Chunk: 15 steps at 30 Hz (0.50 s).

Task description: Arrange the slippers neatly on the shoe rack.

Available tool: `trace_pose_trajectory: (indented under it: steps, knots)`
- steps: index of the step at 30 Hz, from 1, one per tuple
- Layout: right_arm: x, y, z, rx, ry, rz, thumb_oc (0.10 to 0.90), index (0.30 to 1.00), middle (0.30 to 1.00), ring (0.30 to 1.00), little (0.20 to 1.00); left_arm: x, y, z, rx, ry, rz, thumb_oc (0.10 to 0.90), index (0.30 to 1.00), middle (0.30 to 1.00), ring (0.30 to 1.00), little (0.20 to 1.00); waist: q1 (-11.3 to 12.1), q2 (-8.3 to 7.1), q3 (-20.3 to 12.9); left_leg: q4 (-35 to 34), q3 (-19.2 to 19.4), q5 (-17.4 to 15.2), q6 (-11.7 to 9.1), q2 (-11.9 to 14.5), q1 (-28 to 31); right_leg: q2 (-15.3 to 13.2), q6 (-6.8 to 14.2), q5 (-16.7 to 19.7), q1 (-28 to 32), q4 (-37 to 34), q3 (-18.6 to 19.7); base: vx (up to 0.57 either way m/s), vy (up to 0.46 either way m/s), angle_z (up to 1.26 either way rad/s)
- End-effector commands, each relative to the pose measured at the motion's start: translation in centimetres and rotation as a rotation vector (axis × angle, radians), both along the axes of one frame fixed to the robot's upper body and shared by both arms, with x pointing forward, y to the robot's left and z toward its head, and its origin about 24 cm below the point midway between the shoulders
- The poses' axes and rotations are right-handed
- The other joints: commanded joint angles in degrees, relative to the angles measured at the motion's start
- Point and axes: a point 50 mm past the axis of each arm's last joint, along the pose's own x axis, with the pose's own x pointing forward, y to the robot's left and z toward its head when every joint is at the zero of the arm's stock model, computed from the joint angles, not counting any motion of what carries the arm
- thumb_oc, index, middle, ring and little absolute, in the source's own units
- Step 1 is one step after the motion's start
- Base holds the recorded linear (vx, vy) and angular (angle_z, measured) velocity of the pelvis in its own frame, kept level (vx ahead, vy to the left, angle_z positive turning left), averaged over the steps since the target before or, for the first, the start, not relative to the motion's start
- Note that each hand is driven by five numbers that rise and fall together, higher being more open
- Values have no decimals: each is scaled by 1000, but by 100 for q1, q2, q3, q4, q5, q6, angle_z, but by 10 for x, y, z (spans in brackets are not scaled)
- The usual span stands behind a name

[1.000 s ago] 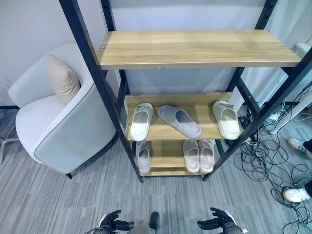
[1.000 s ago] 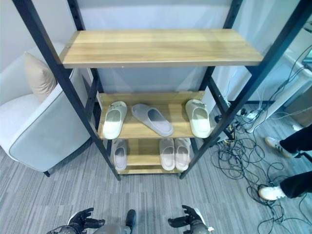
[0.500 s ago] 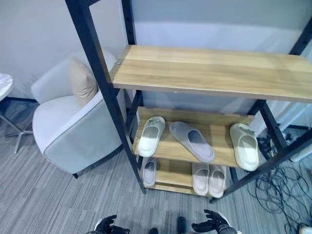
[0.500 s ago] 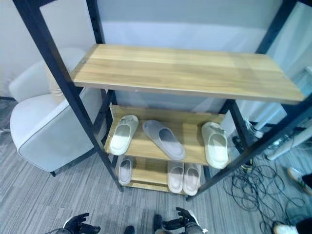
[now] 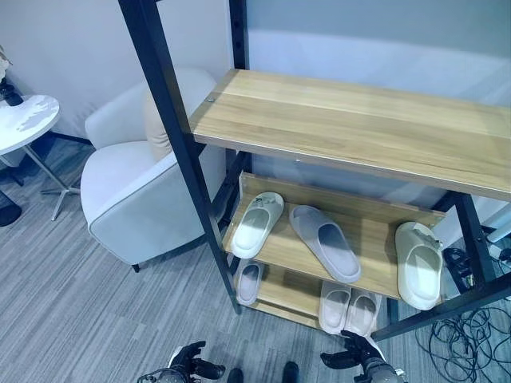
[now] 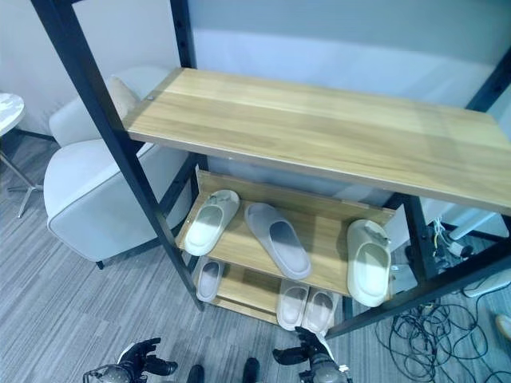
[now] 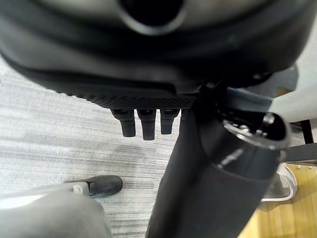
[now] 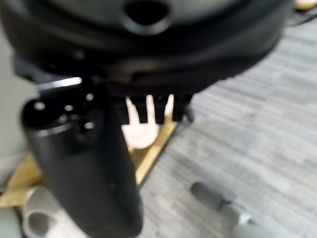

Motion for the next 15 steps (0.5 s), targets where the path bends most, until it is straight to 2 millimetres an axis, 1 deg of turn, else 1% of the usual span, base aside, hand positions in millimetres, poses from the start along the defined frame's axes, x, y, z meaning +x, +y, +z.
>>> trace_pose_trajectory:
  steps: [1,2,3,4,5,7,10,13,15]
  knots:
    - [39,13,27,19,-185,138,800,900,900,900,900,16,3,6,14,-47,-37,800,900,900,900,900,172,-43,-152,147,181,-448,-25,-20,51,-74,446,-741,-62,494,525,29,43,-7]
    - [39,13,27,19,-185,138,800,900,900,900,900,16,3,6,14,-47,-37,800,900,900,900,900,174,-42,-151,145,182,-448,-25,-19,55,-74,446,-741,-60,493,527,7,57,-12]
    - [49,20,35,14,-236,183,800,900,900,900,900,19,5,7,21,-56,-36,800,900,900,900,900,181,-50,-134,106,207,-451,-17,-16,70,-87,486,-690,-83,452,567,-12,46,-12]
    - [53,22,39,13,-257,197,800,900,900,900,900,20,5,7,22,-59,-37,800,900,900,900,900,181,-54,-122,108,233,-460,-9,-18,65,-95,507,-658,-100,428,596,-12,46,-14]
    - [53,22,39,13,-257,197,800,900,900,900,900,20,5,7,22,-59,-37,800,900,900,900,900,185,-53,-121,109,237,-461,-9,-17,66,-94,507,-657,-101,427,600,-24,34,-17]
    - [60,25,47,18,-302,217,800,900,900,900,900,23,4,9,22,-76,-35,800,900,900,900,900,190,-48,-67,195,290,-495,19,-51,1,-124,558,-584,-168,414,691,-62,59,-25]
    - [70,28,59,16,-369,237,800,900,900,900,900,32,2,13,18,-114,-41,800,900,900,900,900,183,-44,82,340,338,-515,55,-109,-236,-200,655,-412,-455,449,828,-145,85,-40]
    - [80,30,70,8,-423,254,800,900,900,900,900,41,2,17,28,-146,-54,800,900,900,900,900,126,-58,219,515,441,-517,106,-138,-552,-251,791,-237,-844,548,981,-175,53,-36]
    - [86,32,76,9,-454,265,800,900,900,900,900,48,5,21,34,-168,-59,800,900,900,900,900,146,-73,316,661,518,-481,159,-127,-785,-199,793,-343,-968,817,1059,-222,25,-30]
